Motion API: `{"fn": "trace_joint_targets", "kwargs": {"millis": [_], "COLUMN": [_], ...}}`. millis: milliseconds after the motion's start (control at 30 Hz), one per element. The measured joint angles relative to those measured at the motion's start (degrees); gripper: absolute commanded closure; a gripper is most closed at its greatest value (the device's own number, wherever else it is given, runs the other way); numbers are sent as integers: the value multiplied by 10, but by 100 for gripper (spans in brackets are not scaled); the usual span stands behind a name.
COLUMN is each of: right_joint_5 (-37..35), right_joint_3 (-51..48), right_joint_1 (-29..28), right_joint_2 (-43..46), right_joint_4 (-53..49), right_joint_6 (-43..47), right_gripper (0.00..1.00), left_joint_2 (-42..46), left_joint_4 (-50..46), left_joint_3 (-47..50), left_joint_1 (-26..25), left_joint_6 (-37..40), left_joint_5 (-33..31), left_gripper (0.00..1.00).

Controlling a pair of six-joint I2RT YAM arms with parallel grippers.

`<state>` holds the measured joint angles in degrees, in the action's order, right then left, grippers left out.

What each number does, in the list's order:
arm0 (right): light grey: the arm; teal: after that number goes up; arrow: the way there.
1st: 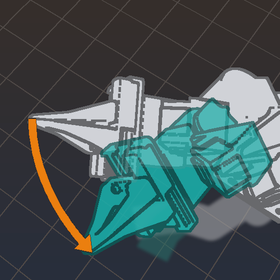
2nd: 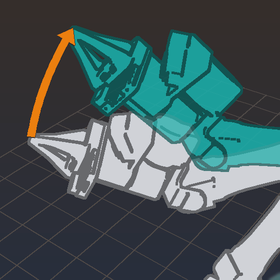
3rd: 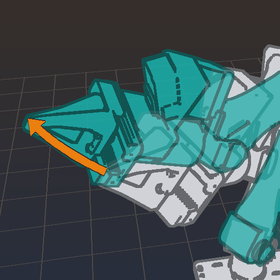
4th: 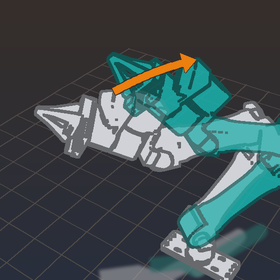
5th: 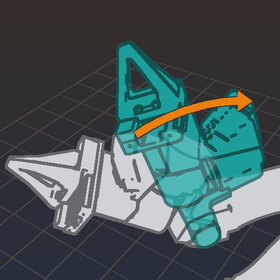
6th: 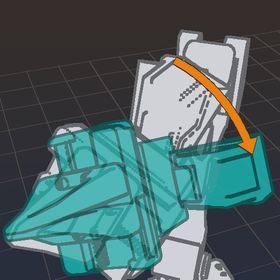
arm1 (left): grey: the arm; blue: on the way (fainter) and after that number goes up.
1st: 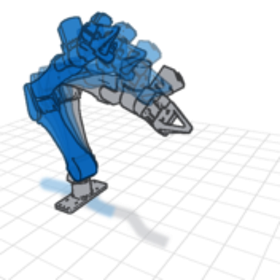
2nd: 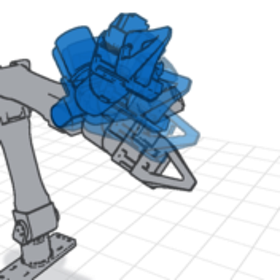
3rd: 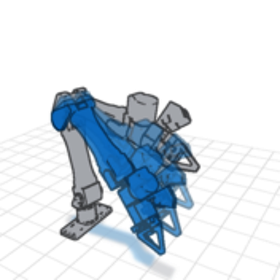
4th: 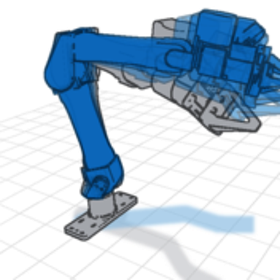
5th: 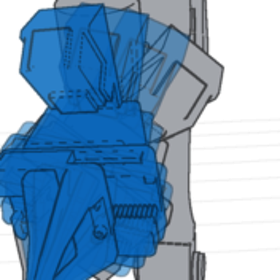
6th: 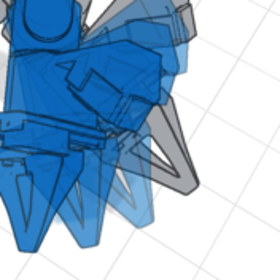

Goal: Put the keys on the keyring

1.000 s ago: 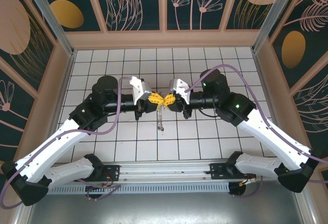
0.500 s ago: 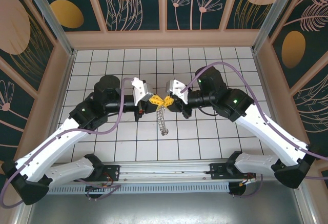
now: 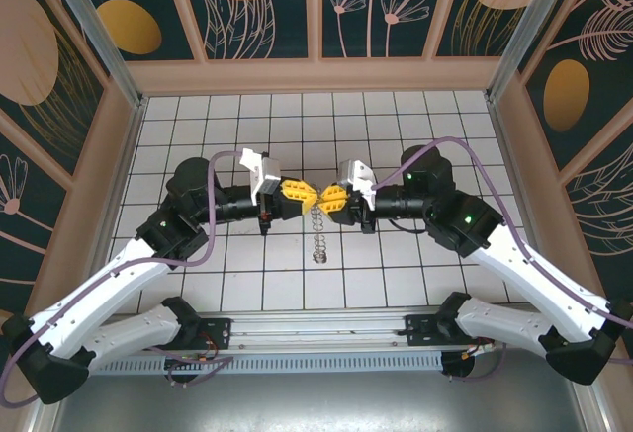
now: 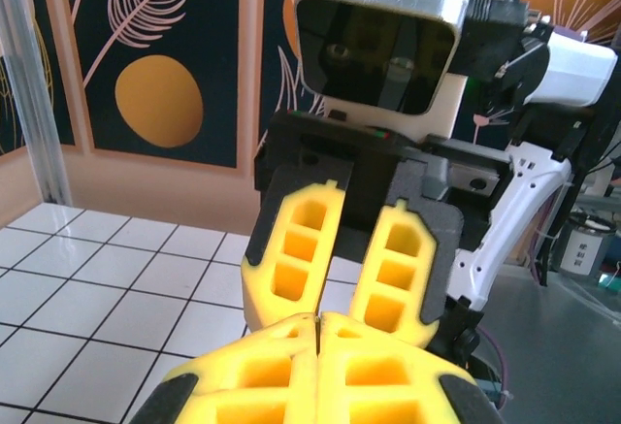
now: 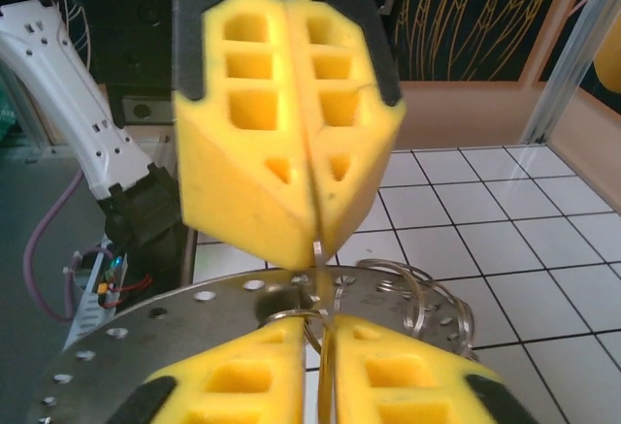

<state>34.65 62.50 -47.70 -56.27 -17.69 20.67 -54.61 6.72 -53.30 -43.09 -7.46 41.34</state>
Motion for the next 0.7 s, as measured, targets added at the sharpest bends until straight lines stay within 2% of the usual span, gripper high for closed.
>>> {"fn": "trace_joint_targets", "kwargs": {"millis": [133,700], "right_joint_5": [3,32], "right_joint_3": [-3,-3], "right_joint_1": [0,0], "right_joint_2": [0,-15], "right_joint_4": [14,27], "right_joint_6": [-7,-11], "right_gripper": [100,100], "left_joint_2": [2,3], "left_joint_4": [23,93], "left_joint_3": [9,36], "left_joint_1": [0,0], "left_joint_6": [-13,-56], "left_joint_5": [5,24], "left_gripper": [100,100]}}
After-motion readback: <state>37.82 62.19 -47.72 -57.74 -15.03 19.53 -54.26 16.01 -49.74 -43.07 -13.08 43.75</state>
